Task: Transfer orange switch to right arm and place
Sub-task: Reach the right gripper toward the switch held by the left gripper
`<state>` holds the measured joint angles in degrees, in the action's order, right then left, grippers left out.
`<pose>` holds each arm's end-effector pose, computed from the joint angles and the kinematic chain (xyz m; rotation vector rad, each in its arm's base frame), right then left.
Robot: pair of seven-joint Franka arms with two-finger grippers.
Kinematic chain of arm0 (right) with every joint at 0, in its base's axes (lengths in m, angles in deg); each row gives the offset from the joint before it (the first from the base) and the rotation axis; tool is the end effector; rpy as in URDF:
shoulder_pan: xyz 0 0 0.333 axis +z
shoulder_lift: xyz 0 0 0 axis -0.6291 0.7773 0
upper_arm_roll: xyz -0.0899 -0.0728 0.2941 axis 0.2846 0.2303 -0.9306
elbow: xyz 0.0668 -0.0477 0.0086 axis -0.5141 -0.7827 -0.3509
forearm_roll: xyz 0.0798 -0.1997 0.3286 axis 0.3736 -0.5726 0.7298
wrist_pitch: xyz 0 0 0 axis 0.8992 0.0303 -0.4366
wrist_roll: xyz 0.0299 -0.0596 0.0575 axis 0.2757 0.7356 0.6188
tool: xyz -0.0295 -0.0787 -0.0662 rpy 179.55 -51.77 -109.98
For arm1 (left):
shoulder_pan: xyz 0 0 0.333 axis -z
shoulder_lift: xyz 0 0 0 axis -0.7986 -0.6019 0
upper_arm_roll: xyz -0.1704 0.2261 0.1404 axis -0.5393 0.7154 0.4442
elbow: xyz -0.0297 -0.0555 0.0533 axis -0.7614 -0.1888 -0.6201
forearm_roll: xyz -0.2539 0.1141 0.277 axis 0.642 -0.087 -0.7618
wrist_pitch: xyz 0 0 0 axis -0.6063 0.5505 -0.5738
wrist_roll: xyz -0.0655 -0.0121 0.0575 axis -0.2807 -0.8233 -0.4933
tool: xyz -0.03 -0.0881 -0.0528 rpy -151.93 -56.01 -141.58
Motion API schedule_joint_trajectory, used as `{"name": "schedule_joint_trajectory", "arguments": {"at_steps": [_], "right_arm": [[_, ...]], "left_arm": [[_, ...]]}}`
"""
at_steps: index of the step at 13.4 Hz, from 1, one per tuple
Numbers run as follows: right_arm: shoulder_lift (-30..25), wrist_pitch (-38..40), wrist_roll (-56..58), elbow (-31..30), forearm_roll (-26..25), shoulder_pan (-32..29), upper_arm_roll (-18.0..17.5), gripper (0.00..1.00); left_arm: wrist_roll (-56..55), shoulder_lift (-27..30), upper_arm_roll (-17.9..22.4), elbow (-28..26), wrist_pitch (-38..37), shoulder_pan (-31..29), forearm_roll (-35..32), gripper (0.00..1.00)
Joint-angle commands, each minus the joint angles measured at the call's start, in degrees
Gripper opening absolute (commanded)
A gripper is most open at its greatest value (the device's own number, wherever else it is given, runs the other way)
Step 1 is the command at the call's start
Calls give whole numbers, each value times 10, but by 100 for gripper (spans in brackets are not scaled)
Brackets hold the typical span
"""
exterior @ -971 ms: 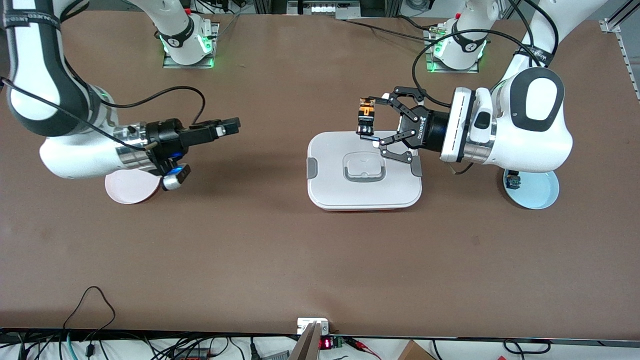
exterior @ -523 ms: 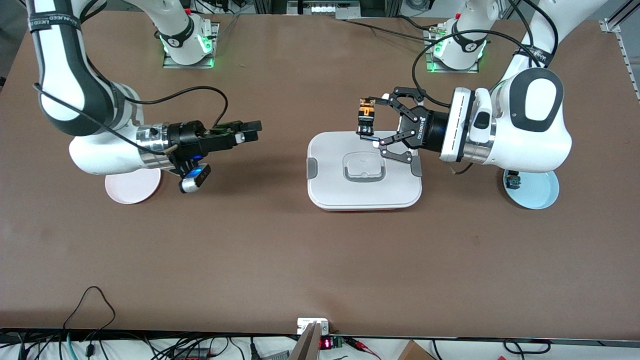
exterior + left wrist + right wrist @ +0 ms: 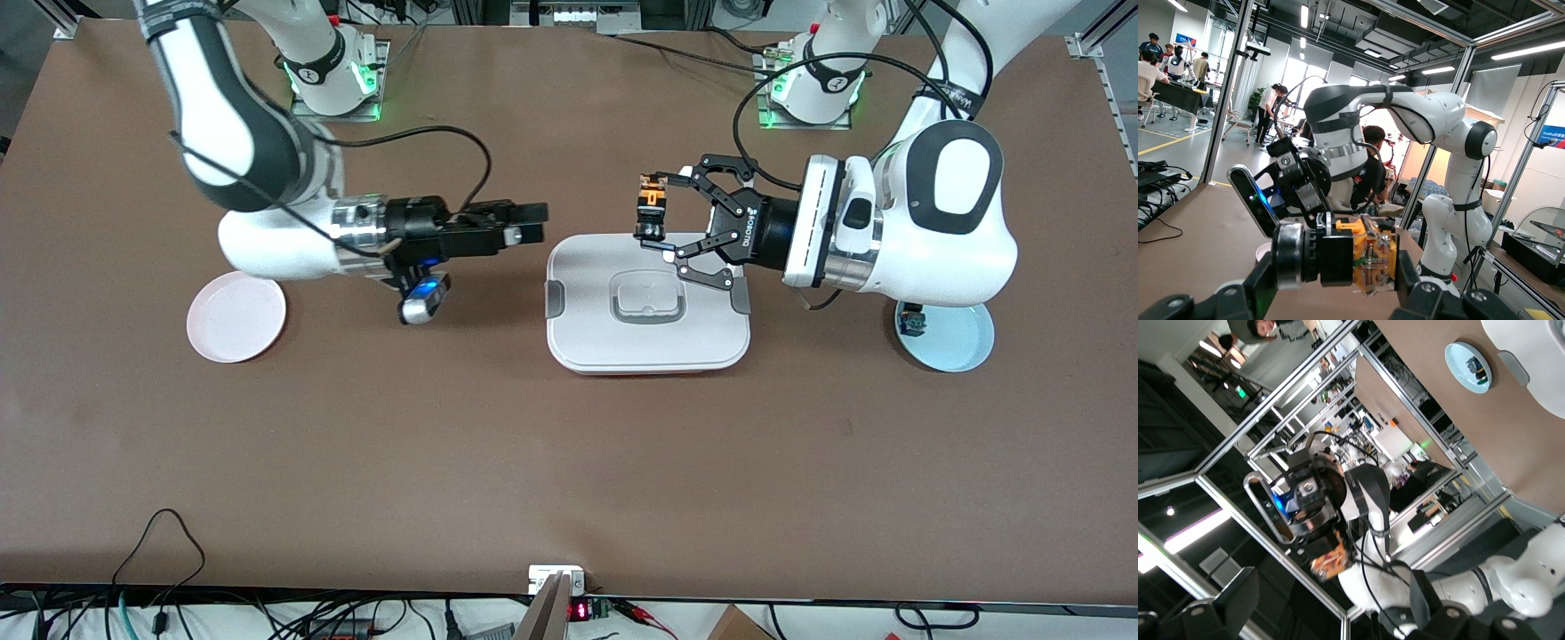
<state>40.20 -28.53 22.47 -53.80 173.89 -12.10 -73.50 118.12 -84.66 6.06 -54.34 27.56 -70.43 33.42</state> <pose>0.5686 0.3639 0.4581 -1.4864 0.5273 0.6037 0.6003 -0.2528 0.4938 1.2511 -1.1304 0.8027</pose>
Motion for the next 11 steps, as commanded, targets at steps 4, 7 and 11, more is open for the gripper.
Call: {"name": "schedule_joint_trajectory", "arguments": {"at_steps": [4,7,11], "right_arm": [[-15,-156,3,23,11,2,-99,100],[-14,-158,2,35,12,2,-101,100],[-7,-161,7,53,12,-3,-101,100]], "left_arm": [[16,17,-7,-16,-1,-11,29,0],[16,17,-7,-16,-1,-10,29,0],[16,17,-7,-16,-1,-11,30,0]]}}
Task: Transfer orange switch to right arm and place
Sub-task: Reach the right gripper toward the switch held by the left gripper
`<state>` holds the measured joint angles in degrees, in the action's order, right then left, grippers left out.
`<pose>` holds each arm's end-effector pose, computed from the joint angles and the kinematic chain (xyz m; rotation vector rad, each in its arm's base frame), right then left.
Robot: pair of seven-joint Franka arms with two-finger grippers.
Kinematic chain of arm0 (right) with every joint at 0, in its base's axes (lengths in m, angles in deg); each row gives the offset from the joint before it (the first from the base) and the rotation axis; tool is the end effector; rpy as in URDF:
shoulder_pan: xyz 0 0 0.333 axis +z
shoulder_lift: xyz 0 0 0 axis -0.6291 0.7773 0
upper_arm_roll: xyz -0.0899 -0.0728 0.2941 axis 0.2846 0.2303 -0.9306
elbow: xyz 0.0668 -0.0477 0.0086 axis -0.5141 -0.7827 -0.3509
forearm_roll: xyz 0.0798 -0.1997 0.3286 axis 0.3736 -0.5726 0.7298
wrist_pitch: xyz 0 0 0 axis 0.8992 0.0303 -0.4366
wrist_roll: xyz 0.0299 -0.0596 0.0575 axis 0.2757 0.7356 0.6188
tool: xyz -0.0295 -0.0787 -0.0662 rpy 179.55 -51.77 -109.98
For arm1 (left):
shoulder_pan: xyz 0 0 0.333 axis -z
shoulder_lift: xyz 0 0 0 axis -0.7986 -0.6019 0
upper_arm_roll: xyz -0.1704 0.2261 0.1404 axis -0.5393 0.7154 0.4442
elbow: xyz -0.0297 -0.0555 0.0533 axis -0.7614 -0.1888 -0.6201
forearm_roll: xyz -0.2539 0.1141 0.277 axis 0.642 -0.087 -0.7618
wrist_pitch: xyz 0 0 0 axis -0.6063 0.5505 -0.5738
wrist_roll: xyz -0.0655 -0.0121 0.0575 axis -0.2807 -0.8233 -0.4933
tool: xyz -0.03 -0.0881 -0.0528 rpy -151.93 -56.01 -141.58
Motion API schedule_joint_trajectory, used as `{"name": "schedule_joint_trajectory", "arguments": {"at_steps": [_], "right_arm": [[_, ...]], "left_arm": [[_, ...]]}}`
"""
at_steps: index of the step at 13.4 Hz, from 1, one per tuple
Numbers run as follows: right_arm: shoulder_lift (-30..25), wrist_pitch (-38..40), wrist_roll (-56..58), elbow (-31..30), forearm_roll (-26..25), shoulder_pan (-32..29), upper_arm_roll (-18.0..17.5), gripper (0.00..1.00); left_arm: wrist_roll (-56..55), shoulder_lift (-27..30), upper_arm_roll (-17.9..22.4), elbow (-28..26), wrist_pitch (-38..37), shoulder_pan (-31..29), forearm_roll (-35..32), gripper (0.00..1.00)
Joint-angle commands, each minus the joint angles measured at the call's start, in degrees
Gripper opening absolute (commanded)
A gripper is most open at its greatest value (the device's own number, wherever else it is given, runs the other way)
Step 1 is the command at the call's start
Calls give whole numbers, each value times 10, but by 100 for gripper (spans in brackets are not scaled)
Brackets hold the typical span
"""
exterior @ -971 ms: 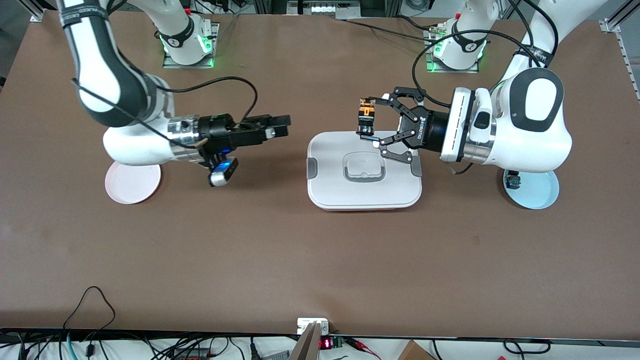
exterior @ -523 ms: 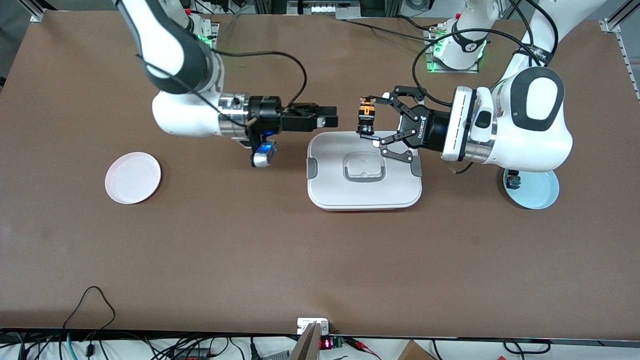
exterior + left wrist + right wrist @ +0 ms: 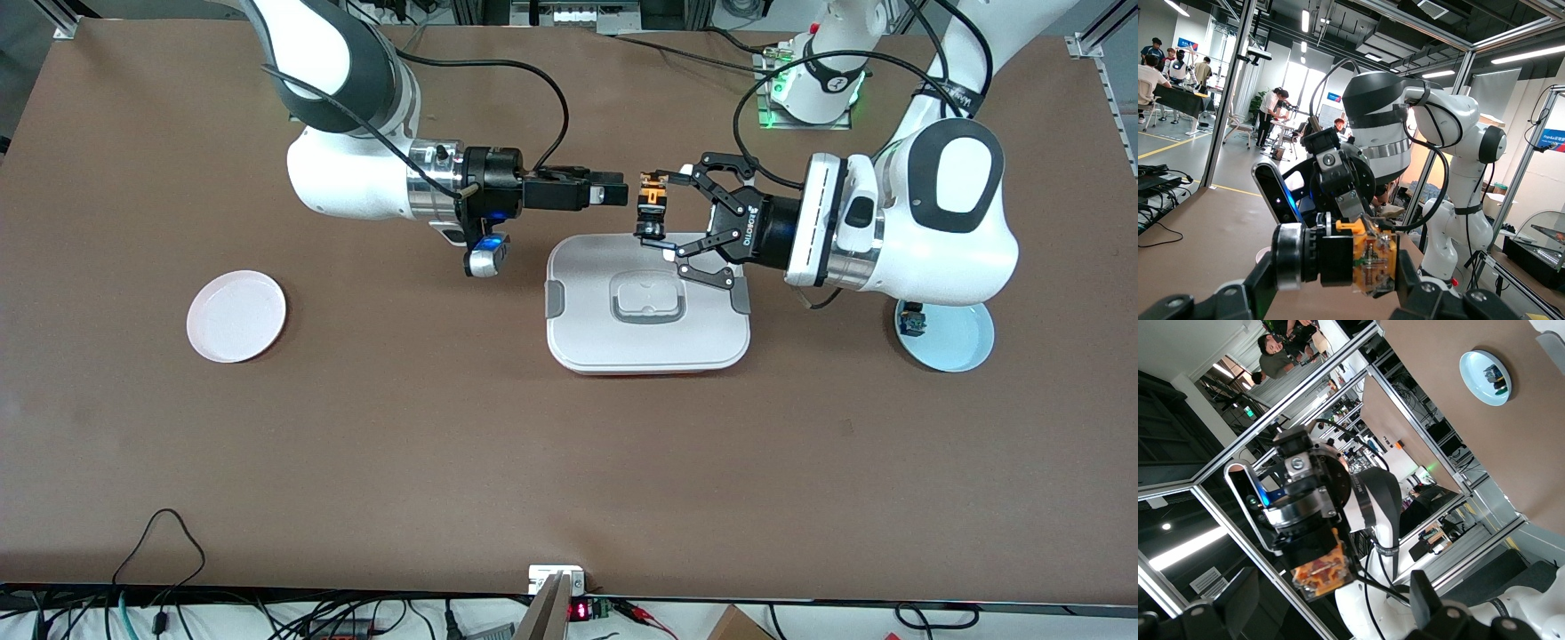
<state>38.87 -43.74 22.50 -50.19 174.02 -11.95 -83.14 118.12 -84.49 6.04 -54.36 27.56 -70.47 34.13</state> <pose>0.5373 0.4262 0.4969 -1.5074 0.5536 0.5017 0.6002 -0.2529 0.4961 1.2470 -1.1209 0.8095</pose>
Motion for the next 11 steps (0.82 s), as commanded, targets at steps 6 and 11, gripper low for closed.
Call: {"name": "schedule_joint_trajectory", "arguments": {"at_steps": [6,11], "right_arm": [[42,-22,24,49,10,0,-4,100],[55,-23,26,66,10,5,-4,100]], "left_arm": [[16,14,-6,-16,-1,-11,22,0],[16,14,-6,-16,-1,-11,23,0]]}}
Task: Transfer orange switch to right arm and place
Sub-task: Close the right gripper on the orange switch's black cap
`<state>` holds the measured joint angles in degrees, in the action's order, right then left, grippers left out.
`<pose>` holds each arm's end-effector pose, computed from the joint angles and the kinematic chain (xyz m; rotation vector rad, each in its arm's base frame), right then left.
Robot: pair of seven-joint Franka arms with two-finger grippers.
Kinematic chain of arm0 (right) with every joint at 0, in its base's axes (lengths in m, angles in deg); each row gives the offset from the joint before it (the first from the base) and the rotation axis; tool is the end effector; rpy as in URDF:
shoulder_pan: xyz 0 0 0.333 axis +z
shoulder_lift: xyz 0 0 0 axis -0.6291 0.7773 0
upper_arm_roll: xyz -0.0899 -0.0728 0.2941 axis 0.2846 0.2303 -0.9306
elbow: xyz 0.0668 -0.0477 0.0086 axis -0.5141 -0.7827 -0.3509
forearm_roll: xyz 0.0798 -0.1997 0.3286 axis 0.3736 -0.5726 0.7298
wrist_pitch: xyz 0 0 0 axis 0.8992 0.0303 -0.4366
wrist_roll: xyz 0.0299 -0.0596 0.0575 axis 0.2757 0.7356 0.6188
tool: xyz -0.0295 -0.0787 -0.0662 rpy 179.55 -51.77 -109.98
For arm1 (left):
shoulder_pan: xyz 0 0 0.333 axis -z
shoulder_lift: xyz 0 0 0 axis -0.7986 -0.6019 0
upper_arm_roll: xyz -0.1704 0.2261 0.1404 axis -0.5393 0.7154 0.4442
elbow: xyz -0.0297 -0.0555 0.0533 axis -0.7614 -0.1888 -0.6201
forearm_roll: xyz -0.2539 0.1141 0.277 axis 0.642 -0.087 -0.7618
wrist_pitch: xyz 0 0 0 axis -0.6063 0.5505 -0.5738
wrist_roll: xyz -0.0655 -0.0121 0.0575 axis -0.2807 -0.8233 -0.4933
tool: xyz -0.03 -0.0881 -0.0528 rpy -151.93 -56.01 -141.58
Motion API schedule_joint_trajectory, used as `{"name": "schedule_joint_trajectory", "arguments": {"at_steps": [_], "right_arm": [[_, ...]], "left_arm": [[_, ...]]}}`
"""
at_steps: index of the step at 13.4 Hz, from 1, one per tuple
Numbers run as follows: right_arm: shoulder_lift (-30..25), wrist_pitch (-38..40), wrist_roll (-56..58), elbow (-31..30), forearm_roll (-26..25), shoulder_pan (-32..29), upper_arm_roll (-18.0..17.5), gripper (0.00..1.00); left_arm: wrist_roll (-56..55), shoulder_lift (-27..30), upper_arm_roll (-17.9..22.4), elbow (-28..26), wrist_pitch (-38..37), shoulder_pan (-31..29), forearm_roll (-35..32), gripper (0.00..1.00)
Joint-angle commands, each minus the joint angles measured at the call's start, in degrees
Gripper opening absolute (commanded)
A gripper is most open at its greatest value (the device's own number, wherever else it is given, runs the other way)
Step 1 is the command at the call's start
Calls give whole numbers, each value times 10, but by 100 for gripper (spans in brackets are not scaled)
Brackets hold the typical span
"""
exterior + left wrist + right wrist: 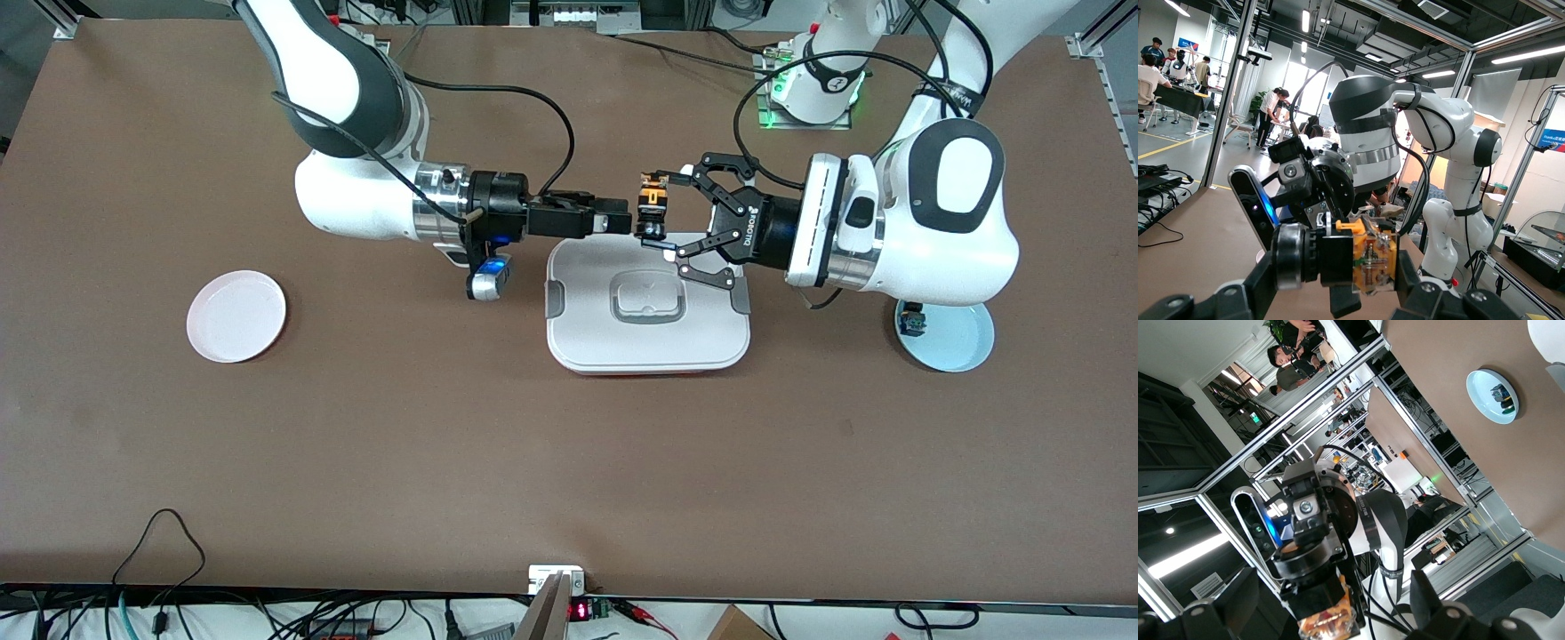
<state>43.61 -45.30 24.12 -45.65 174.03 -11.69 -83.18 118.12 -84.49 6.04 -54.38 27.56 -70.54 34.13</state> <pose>0.5578 0.4360 0.4797 -1.5069 0.5578 0.4689 0.6005 -0.2522 0.4960 1.2479 -1.1201 0.8101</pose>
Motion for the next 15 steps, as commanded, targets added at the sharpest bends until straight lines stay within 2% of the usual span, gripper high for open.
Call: {"name": "schedule_joint_trajectory", "arguments": {"at_steps": [1,15], "right_arm": [[8,-9,9,23,10,3,-4,100],[12,-46,9,32,35,29,-4,99]], "left_arm": [[16,15,-6,-16,-1,-10,23,1],[29,14,-6,-16,0,-10,22,1]]}}
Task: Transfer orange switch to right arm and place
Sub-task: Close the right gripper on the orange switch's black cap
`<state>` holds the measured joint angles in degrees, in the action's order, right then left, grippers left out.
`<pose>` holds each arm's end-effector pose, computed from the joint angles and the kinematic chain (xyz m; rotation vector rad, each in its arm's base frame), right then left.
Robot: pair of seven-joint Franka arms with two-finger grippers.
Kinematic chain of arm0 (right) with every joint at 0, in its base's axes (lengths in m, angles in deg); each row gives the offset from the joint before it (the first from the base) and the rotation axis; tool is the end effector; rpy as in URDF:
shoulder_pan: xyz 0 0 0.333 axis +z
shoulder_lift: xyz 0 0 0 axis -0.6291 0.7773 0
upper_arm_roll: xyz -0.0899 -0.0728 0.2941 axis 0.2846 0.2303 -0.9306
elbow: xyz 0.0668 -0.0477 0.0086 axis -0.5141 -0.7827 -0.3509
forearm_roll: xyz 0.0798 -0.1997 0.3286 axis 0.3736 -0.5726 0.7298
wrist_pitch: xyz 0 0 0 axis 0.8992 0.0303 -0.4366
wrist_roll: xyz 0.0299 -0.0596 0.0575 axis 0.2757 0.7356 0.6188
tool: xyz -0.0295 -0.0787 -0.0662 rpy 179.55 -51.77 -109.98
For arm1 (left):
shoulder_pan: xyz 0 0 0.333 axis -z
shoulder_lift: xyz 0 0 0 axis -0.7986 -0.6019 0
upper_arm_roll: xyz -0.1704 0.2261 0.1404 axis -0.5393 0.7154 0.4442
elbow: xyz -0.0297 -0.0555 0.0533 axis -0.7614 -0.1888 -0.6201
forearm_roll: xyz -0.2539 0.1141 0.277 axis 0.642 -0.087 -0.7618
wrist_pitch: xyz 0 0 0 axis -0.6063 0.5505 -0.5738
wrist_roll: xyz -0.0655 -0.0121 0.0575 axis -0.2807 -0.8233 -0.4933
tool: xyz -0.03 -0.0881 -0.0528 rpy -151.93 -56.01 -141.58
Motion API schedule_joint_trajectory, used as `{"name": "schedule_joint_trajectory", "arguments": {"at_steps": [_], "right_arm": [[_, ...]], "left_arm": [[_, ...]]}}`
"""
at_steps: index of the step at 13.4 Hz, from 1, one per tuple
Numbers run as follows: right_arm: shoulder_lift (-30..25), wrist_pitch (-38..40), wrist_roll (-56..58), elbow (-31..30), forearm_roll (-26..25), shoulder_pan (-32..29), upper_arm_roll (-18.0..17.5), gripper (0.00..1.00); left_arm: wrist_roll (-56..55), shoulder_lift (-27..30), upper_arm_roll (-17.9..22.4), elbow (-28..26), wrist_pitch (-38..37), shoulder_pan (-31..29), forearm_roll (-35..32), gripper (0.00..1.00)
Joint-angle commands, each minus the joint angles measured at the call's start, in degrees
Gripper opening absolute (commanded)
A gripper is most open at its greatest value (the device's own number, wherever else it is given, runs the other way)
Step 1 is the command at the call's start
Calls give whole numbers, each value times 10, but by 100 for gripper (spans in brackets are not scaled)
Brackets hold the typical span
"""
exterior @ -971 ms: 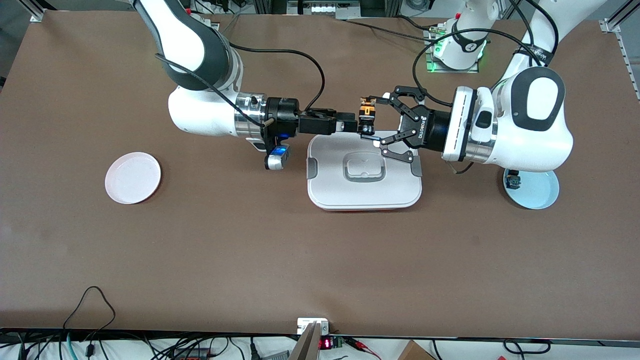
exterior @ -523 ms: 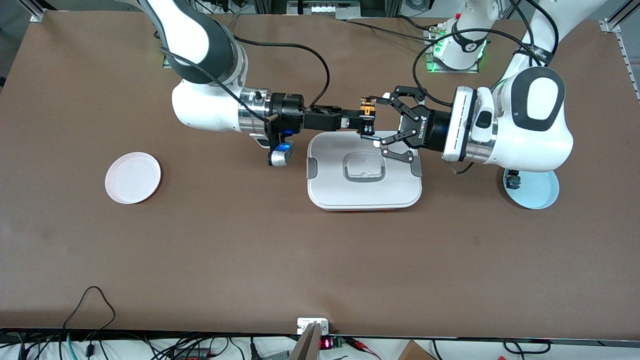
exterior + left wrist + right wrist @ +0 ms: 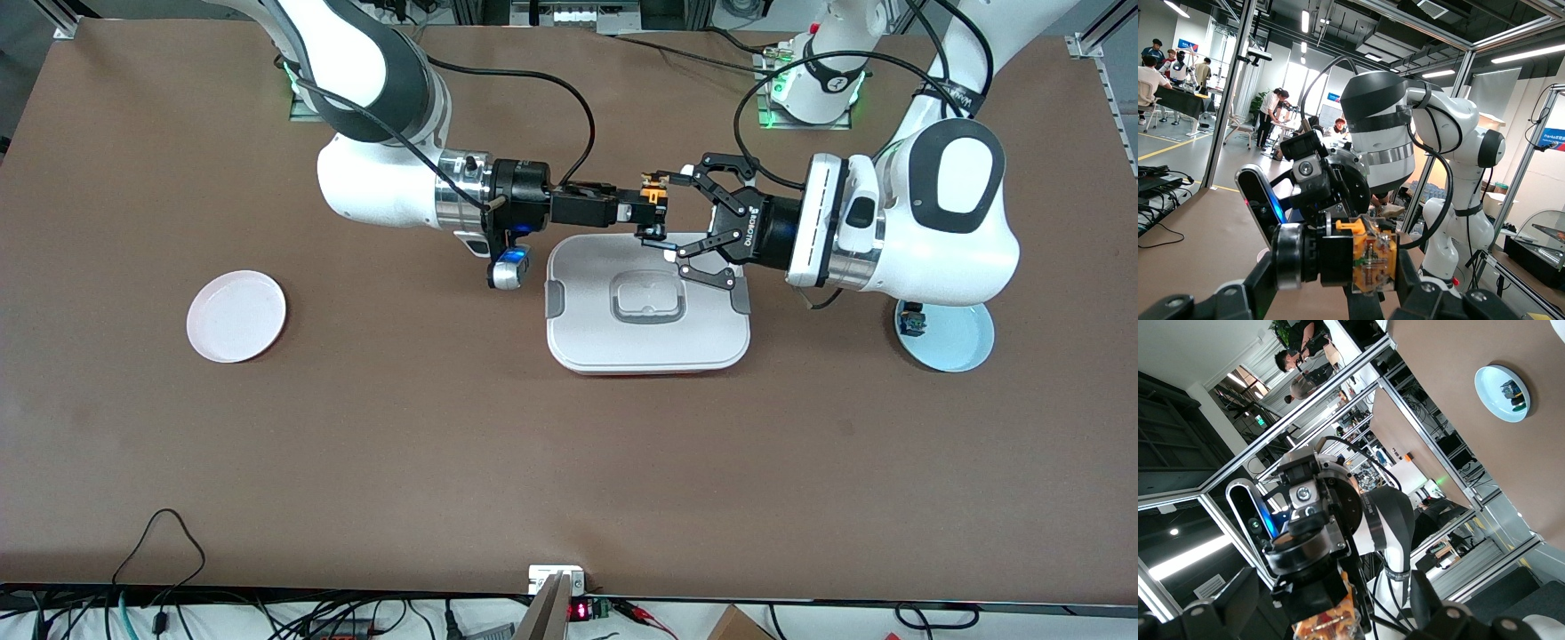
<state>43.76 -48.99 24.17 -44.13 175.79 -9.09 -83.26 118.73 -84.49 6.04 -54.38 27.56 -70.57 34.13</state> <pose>0.5463 0.4569 0.4891 -1.4924 0.5726 0.4524 0.6006 -0.2518 0.4960 1.2432 -1.1273 0.8185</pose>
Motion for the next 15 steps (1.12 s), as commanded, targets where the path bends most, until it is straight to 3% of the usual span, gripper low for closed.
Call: {"name": "schedule_joint_trajectory", "arguments": {"at_steps": [1,6,9,13,14,15], "right_arm": [[10,-9,9,18,18,7,-3,99],[15,-10,11,34,19,9,-3,96],[18,-9,12,33,18,8,-3,87],[22,-8,12,33,18,2,-2,87],[23,-8,12,33,18,2,-2,83],[23,-8,18,34,18,2,-3,70]], "left_arm": [[23,14,-6,-16,0,-10,23,1],[23,14,-6,-15,0,-9,23,1],[23,14,-6,-16,0,-9,23,1],[23,14,-6,-16,0,-9,23,1],[23,14,-6,-16,0,-9,23,1],[23,14,-6,-16,0,-9,23,1]]}}
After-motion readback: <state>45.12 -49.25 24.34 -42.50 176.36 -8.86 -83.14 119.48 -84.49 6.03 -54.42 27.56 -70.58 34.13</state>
